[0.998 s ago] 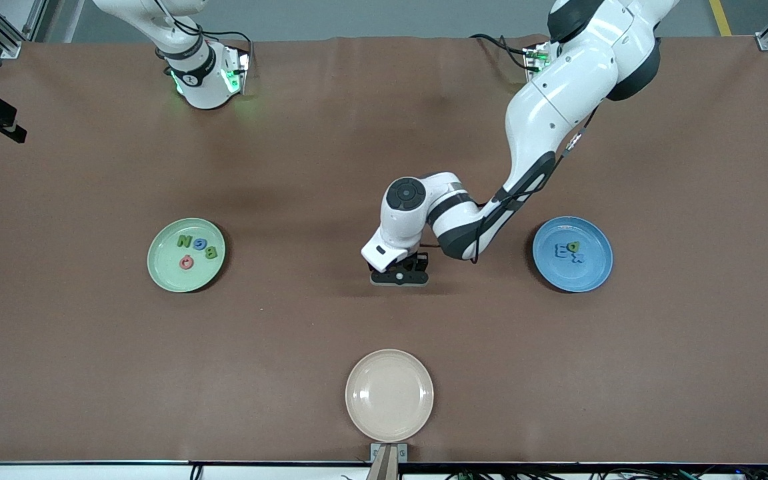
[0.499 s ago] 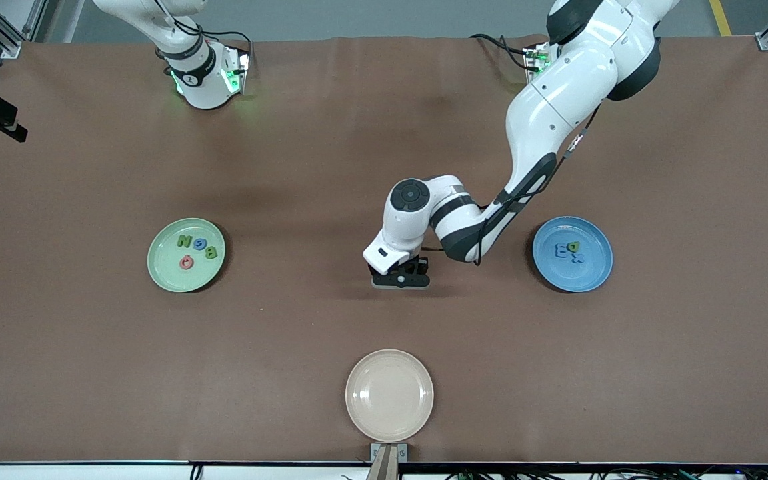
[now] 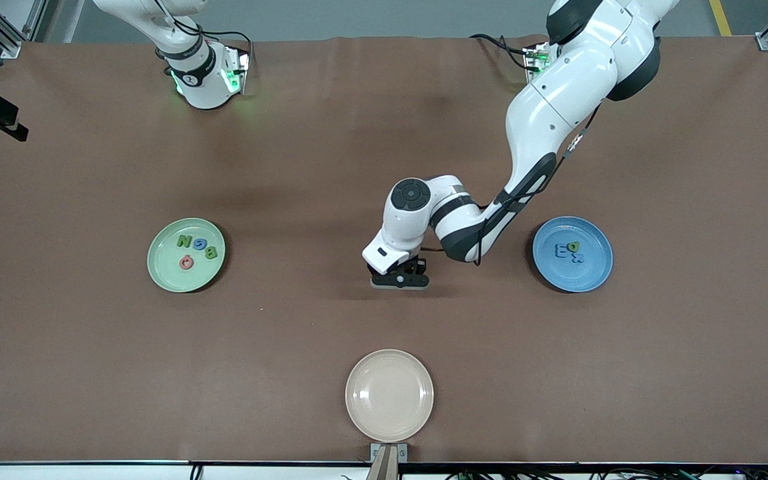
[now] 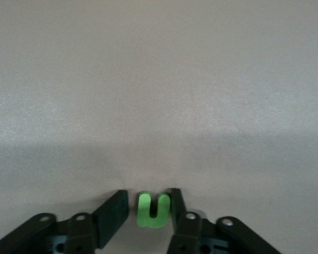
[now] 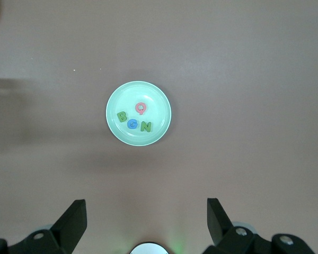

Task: Sort upper and lower case letters into plates
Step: 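Lower the left gripper and close it on the green u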

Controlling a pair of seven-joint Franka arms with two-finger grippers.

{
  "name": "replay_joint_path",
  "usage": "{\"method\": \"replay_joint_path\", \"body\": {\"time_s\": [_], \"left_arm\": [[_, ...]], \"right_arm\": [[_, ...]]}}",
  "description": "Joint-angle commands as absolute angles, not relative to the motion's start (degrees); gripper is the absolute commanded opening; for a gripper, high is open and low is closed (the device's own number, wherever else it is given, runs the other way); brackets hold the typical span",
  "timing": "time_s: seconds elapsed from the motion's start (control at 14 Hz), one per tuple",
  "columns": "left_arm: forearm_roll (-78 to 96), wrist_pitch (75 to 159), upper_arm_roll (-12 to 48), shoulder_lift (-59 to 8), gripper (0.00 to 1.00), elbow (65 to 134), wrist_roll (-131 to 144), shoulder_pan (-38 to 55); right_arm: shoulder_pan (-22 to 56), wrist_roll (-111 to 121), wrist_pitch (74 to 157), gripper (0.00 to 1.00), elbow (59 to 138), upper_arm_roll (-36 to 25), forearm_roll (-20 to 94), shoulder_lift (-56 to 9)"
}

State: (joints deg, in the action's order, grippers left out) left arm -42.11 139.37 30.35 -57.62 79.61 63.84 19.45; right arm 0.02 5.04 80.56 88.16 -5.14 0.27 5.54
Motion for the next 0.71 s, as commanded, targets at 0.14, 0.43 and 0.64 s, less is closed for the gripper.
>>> {"method": "replay_joint_path", "body": {"time_s": [0.14, 0.43, 0.64], "left_arm": [[-41.2, 139.7, 29.3, -58.9, 0.29, 78.7, 63.4, 20.1], [-41.2, 139.7, 29.3, -58.9, 0.18, 78.8, 63.5, 20.2], [-41.2, 139.7, 29.3, -58.4, 0.15, 78.8, 63.5, 20.2]], "right_arm": [[0.1, 5.2, 80.7, 1.0, 89.7, -5.0, 0.4, 7.1], [0.1, 5.2, 80.9, 1.0, 89.7, -5.0, 0.4, 7.0], [0.1, 5.3, 80.8, 1.0, 89.7, -4.9, 0.4, 7.0]]}}
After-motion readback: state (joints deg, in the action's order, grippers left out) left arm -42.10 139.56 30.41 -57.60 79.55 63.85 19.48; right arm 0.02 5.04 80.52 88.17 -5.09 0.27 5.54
